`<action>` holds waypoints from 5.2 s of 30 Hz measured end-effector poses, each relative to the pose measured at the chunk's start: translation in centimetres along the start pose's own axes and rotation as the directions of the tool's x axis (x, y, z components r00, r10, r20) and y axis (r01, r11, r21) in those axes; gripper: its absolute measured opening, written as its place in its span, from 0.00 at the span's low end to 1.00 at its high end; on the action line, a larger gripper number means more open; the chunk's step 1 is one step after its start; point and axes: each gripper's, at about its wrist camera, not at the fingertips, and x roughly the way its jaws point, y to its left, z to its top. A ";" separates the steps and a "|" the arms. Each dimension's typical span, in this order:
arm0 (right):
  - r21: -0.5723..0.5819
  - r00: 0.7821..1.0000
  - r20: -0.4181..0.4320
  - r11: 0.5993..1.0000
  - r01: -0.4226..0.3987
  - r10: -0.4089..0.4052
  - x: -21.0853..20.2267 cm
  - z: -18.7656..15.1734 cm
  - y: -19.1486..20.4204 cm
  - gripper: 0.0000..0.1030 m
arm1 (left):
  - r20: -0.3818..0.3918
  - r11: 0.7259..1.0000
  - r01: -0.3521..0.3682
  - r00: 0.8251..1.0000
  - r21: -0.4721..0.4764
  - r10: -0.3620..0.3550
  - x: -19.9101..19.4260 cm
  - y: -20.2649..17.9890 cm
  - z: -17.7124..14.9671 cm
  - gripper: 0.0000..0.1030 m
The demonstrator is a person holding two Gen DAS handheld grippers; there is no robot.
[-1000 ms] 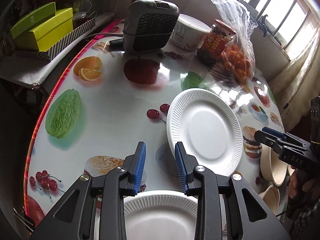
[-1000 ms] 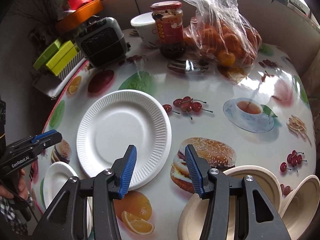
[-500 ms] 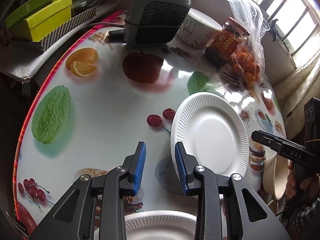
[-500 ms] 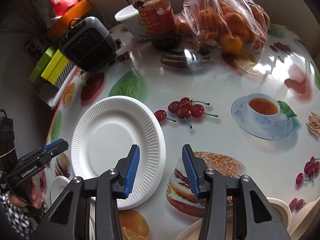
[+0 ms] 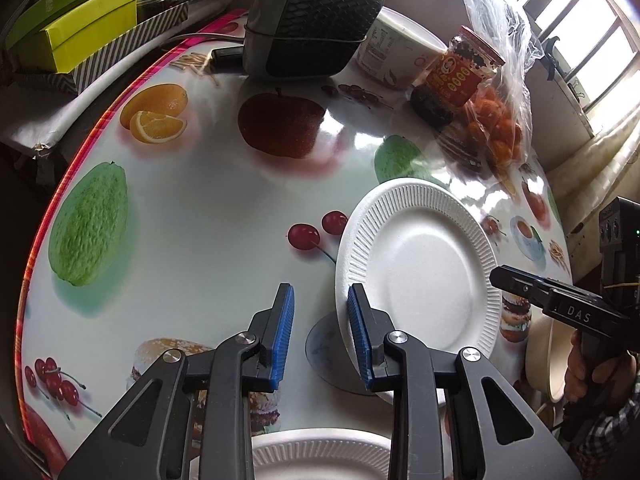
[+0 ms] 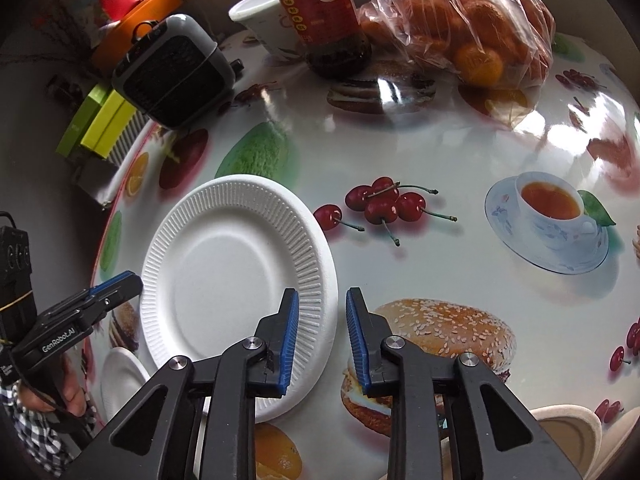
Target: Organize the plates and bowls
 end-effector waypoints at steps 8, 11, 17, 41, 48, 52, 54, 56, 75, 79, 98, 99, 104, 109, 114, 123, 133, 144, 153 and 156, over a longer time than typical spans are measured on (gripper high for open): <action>-0.002 1.000 0.004 1.000 -0.006 0.006 0.0 0.0 0.1 0.16 | -0.003 1.000 0.006 1.000 0.007 -0.006 0.1 -0.3 0.0 0.15; 0.002 1.000 0.007 1.000 -0.010 0.010 -0.1 -0.1 0.1 0.15 | -0.003 1.000 0.010 1.000 0.010 -0.010 0.1 -0.4 0.0 0.12; 0.011 1.000 0.012 1.000 -0.019 0.019 -0.1 -0.2 0.0 0.15 | -0.016 1.000 0.029 0.999 0.001 -0.029 0.6 -0.5 -0.1 0.11; 0.024 0.999 0.036 0.999 -0.027 0.026 -1.0 -0.4 0.5 0.15 | 0.002 0.999 0.044 0.999 -0.020 -0.044 -0.7 -0.2 -0.3 0.10; 0.009 0.998 0.054 0.999 -0.036 0.035 -2.3 -0.8 1.7 0.15 | 0.029 0.999 0.050 0.998 -0.012 -0.050 -2.6 0.1 -0.8 0.10; -0.005 0.997 0.063 0.999 -0.038 0.038 -3.2 -1.3 2.6 0.15 | 0.045 0.999 0.051 0.998 -0.011 -0.050 -3.8 0.4 -1.3 0.10; -0.011 0.997 0.067 0.999 -0.041 0.042 -3.6 -1.7 3.0 0.15 | 0.054 0.999 0.053 0.997 -0.010 -0.052 -4.5 0.5 -1.6 0.10; -0.017 0.997 0.070 0.999 -0.043 0.045 -3.9 -2.2 3.5 0.15 | 0.061 0.999 0.053 0.997 -0.011 -0.052 -5.0 0.7 -2.0 0.10; -0.059 0.994 0.081 0.996 -0.068 0.073 -5.5 -5.8 7.0 0.15 | 0.083 0.999 0.038 0.996 -0.025 -0.036 -8.1 2.6 -5.5 0.10; -0.067 0.994 0.083 0.995 -0.071 0.077 -5.8 -6.6 7.5 0.15 | 0.087 0.999 0.036 0.996 -0.027 -0.034 -8.5 2.9 -6.2 0.10; -0.107 0.993 0.061 0.990 -0.095 0.102 -5.6 -10.0 10.2 0.15 | 0.087 0.997 0.031 0.996 -0.070 -0.025 -10.1 5.7 -10.6 0.10; -0.109 0.993 0.058 0.989 -0.096 0.103 -5.4 -10.1 10.3 0.15 | 0.087 0.997 0.030 0.996 -0.072 -0.023 -10.1 5.8 -10.8 0.10; -0.114 0.994 0.035 0.988 -0.100 0.104 -4.5 -11.0 10.9 0.15 | 0.089 0.996 0.021 0.996 -0.086 -0.014 -10.5 6.6 -11.8 0.10; -0.122 0.995 0.015 0.987 -0.100 0.102 -3.9 -11.7 11.4 0.15 | 0.082 0.995 0.014 0.997 -0.094 -0.006 -10.5 7.2 -12.8 0.10; -0.129 0.994 -0.001 0.986 -0.108 0.109 -3.5 -12.5 11.9 0.15 | 0.071 0.996 -0.005 0.997 -0.092 0.012 -10.4 7.6 -13.6 0.10; -0.138 0.995 -0.028 0.985 -0.103 0.100 -2.6 -13.2 12.4 0.15 | 0.064 0.995 -0.020 0.998 -0.100 0.026 -10.3 8.0 -14.6 0.10; -0.151 0.996 -0.052 0.986 -0.077 0.069 -1.6 -13.9 12.6 0.15 | 0.045 0.995 -0.030 0.998 -0.099 0.035 -9.9 8.2 -15.0 0.10; -0.159 0.997 -0.050 0.985 -0.064 0.056 -1.2 -14.0 12.8 0.15 | 0.039 0.995 -0.045 0.998 -0.090 0.048 -9.3 8.3 -15.1 0.10; -0.163 0.998 -0.046 0.985 -0.058 0.051 -1.2 -14.1 13.0 0.17 | 0.040 0.995 -0.041 0.998 -0.096 0.045 -9.4 8.3 -15.1 0.10; -0.168 0.998 -0.043 0.984 -0.055 0.048 -1.4 -14.1 13.1 0.17 | 0.043 0.995 -0.042 0.998 -0.095 0.046 -9.5 8.3 -15.1 0.10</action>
